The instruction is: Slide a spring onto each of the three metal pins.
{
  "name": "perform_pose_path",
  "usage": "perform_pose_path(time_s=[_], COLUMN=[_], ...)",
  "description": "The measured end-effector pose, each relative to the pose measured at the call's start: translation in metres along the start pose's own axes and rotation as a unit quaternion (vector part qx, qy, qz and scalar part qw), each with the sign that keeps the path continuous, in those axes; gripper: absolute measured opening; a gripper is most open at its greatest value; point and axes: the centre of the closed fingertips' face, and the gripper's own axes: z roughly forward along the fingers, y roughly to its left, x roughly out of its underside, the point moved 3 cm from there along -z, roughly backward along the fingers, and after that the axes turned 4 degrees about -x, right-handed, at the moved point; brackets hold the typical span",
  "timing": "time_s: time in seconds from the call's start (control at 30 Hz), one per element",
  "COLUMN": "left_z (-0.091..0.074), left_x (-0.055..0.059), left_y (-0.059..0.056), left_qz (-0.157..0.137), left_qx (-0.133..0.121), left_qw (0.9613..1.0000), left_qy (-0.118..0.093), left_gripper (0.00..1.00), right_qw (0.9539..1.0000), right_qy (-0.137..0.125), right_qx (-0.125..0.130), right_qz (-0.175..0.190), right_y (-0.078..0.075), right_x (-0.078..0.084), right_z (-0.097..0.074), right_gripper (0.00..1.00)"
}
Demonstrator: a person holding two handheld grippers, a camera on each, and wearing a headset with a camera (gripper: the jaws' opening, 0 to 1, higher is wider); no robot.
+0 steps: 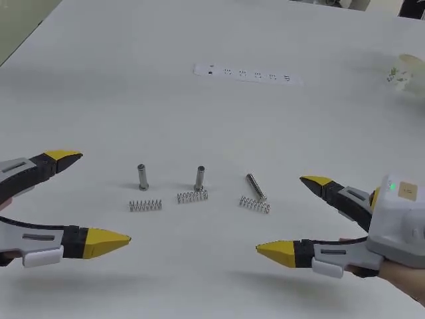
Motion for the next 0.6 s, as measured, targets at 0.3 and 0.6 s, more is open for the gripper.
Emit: perform_pose_path(time_s=[0.3, 0.6], left_z=[-0.0006, -0.0019], left_x=[0.0000, -0.0003], left_y=[-0.0008, -0.0004], left_qz=[-0.001, -0.002], left_qx=[0.000, -0.001], left_qw=[1.0000, 1.0000], left_qy=[0.001, 0.001], left_gripper=[0.98, 0.98], right_qw=[1.0000, 1.0000], right_qy=[0.002, 0.004], right_qx=[0.000, -0.002], right_qz=[0.002, 0.000], right_y=[-0.0011, -0.0012], right_x=[-0.0010, -0.0015], right_z=[0.0002, 0.0007], right_gripper=[0.95, 0.94])
